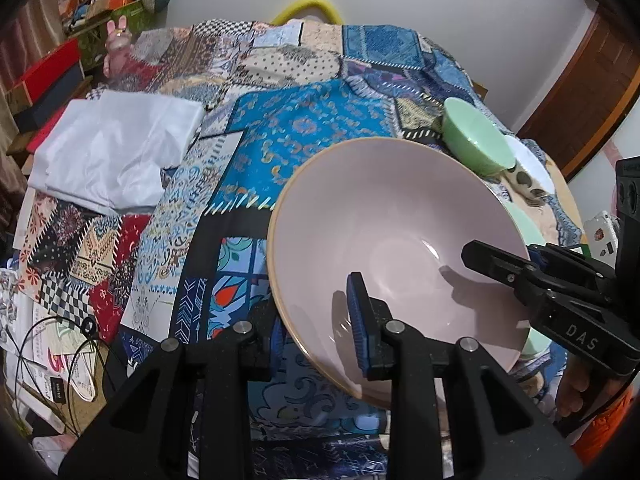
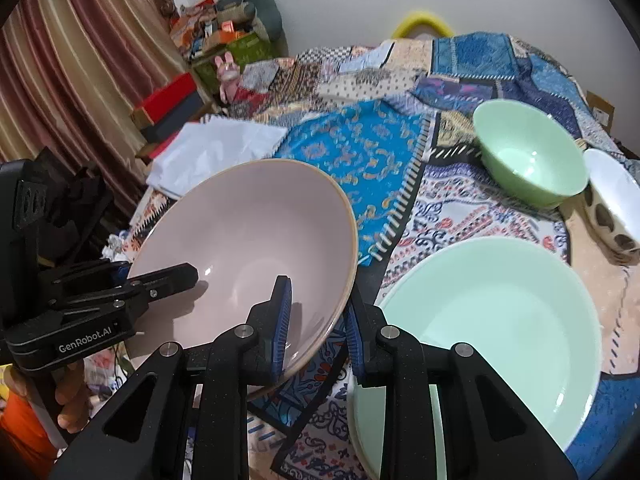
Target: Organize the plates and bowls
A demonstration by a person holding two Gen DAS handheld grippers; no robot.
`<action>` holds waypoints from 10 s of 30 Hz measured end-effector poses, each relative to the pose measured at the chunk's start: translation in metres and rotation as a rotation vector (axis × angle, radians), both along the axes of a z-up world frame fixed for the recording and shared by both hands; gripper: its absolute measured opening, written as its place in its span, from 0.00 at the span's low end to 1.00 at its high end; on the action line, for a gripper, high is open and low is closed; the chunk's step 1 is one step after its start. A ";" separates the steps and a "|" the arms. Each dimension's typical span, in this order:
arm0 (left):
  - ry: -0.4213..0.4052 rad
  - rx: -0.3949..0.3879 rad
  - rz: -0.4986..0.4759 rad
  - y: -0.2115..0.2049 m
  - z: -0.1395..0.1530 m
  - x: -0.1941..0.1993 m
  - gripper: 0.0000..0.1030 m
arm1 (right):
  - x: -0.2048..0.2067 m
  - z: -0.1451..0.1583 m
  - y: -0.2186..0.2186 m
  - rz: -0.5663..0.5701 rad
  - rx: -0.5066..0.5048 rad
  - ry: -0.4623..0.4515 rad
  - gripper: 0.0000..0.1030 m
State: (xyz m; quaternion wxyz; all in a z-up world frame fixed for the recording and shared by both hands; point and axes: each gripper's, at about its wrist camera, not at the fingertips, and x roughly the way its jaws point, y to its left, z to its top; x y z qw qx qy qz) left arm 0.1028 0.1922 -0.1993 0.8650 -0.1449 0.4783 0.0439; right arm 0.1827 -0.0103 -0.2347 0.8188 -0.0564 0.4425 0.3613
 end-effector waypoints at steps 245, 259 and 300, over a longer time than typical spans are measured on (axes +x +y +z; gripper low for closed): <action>0.124 0.131 0.040 -0.005 0.003 0.019 0.20 | 0.009 0.004 -0.015 0.075 -0.005 0.041 0.22; -0.019 0.190 0.046 -0.032 0.069 0.023 0.45 | 0.023 0.041 -0.073 -0.031 0.047 -0.050 0.22; -0.043 0.099 -0.269 -0.237 0.038 0.230 0.92 | 0.206 0.002 -0.269 -0.444 -0.020 -0.025 0.21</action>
